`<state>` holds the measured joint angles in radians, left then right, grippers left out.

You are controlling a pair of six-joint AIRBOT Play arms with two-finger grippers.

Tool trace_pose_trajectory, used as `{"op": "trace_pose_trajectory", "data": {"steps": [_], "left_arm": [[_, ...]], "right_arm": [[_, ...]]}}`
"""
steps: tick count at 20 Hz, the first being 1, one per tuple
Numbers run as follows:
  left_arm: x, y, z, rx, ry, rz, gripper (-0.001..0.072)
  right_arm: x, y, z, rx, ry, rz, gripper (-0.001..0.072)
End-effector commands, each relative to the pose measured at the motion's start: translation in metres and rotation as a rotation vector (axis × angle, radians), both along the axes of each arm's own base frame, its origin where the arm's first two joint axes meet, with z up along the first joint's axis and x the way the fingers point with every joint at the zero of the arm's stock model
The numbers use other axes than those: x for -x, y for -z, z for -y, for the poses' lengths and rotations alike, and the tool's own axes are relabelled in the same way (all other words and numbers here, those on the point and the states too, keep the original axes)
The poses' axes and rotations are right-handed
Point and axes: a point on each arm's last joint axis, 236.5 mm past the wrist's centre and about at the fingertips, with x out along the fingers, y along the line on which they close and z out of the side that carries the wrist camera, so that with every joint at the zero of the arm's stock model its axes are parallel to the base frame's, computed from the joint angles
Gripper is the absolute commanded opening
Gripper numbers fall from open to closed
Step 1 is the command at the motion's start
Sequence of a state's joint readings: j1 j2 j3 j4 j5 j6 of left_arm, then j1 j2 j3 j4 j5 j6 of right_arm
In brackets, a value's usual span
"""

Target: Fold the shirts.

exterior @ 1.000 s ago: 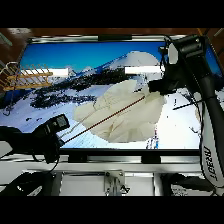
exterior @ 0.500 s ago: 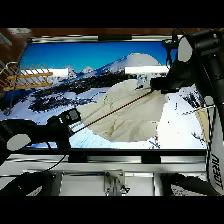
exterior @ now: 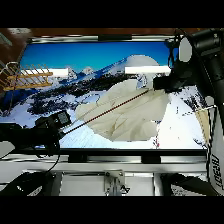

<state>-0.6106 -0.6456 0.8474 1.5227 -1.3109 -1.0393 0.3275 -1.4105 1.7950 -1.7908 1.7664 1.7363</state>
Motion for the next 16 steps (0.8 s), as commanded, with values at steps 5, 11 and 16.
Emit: {"op": "trace_pose_trajectory", "data": {"steps": [5,11,16], "left_arm": [[0.0,0.002,0.038,0.133,0.039,-0.024,0.0052],[0.0,0.011,0.047,0.109,0.084,-0.026,0.0051],[0.004,0.037,0.043,0.058,0.111,-0.056,0.0052]], "right_arm": [[0.002,0.0,0.0,-0.004,0.012,-0.006,0.0079],[0.002,0.0,0.001,-0.002,0.015,-0.007,0.0079],[0.004,0.0,0.001,-0.001,0.015,-0.013,0.0079]]}}
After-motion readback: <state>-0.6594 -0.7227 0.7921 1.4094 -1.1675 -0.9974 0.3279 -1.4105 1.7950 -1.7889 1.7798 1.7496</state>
